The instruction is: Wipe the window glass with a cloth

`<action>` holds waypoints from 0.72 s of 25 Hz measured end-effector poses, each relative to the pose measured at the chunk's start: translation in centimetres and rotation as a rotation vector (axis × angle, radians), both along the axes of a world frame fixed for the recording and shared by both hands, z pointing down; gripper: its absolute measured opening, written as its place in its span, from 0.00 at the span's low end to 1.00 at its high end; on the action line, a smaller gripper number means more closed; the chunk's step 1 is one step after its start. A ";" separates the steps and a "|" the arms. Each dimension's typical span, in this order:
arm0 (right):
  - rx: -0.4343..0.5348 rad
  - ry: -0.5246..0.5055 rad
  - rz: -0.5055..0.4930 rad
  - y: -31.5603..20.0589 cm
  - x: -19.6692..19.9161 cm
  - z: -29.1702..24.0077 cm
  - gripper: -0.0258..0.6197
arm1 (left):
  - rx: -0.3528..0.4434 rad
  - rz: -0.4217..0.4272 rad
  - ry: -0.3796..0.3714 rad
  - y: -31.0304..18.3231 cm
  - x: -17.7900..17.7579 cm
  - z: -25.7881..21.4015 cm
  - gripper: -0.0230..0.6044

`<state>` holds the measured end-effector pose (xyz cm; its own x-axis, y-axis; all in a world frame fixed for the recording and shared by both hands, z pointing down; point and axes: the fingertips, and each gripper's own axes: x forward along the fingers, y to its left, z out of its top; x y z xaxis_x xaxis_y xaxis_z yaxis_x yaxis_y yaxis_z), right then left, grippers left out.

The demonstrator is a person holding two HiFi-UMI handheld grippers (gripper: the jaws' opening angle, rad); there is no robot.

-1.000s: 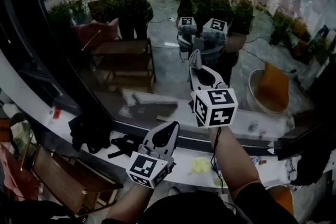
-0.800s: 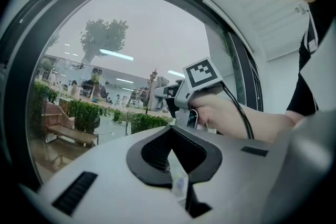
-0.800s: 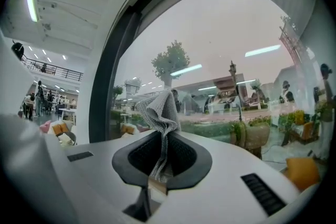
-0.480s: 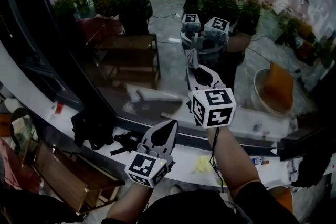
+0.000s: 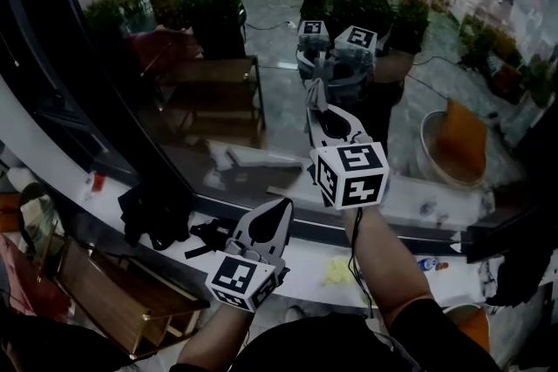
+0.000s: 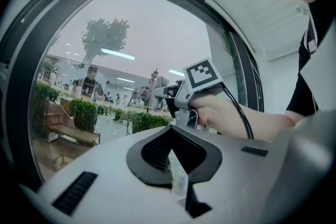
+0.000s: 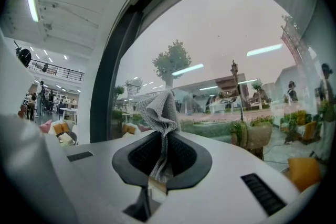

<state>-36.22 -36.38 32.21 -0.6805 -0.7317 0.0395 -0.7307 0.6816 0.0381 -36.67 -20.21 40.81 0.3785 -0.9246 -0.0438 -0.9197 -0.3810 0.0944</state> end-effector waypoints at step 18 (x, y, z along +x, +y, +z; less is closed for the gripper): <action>0.090 -0.041 -0.038 3.0 0.9 -5.4 0.11 | 0.065 0.029 -0.029 -0.4 0.9 -2.9 0.05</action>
